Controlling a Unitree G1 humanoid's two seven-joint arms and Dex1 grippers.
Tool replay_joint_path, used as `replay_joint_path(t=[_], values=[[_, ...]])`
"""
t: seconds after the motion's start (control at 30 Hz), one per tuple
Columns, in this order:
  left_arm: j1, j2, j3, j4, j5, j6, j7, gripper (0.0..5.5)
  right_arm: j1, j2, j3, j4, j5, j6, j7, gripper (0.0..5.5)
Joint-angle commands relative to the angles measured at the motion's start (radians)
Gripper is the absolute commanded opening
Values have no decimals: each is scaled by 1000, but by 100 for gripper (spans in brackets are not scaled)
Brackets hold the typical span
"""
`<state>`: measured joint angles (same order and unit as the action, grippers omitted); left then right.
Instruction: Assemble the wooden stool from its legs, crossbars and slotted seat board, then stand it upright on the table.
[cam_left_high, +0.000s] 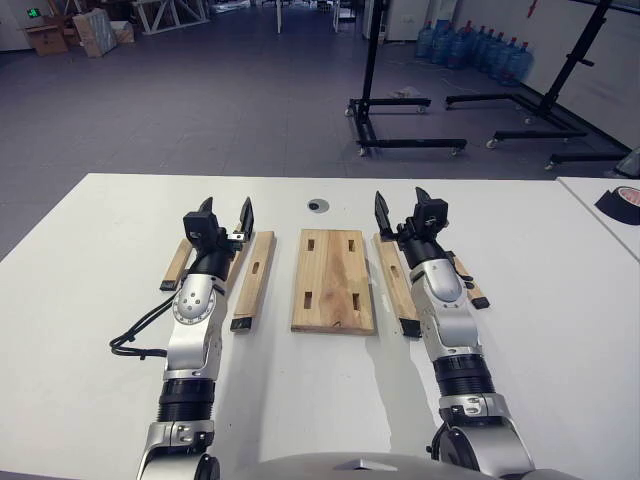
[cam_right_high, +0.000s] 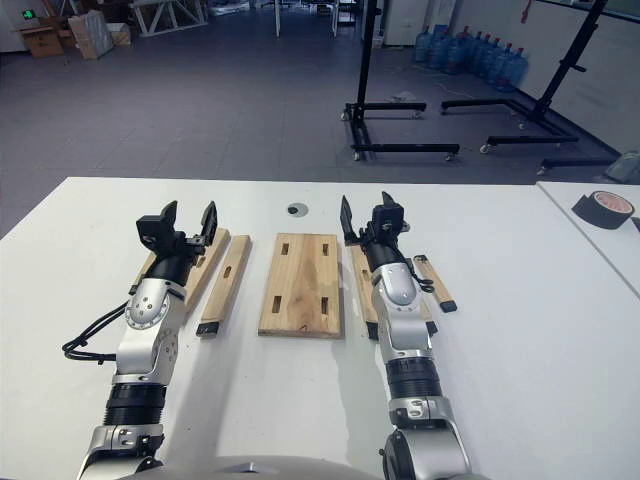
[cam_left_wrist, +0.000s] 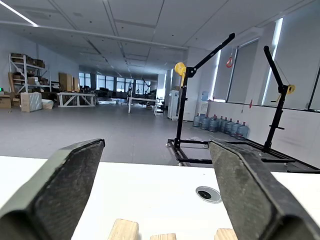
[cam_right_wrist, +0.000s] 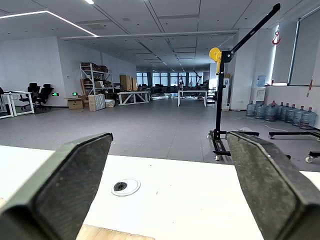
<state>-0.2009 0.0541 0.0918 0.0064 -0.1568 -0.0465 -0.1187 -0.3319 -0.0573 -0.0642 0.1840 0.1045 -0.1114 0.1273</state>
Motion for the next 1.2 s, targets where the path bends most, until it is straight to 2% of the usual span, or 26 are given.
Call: replay_joint_path(t=[0.03,0.4,0.77,1.2], values=[[-12,-19,2,-8,16,13,44,380,13,-16,-4,-8,0,20,7,416],[-40,-32,-7,67,197,-4,247,380,-37,-47,3,33,-6,40,45,416],[-49,2,-28,58,106,-4,79,380,-5,13,-4,16,25,28,1,416],[-2,-30,-26,33,68,-29,76,380,-8,-4,-13,-6,24,58,7,416]])
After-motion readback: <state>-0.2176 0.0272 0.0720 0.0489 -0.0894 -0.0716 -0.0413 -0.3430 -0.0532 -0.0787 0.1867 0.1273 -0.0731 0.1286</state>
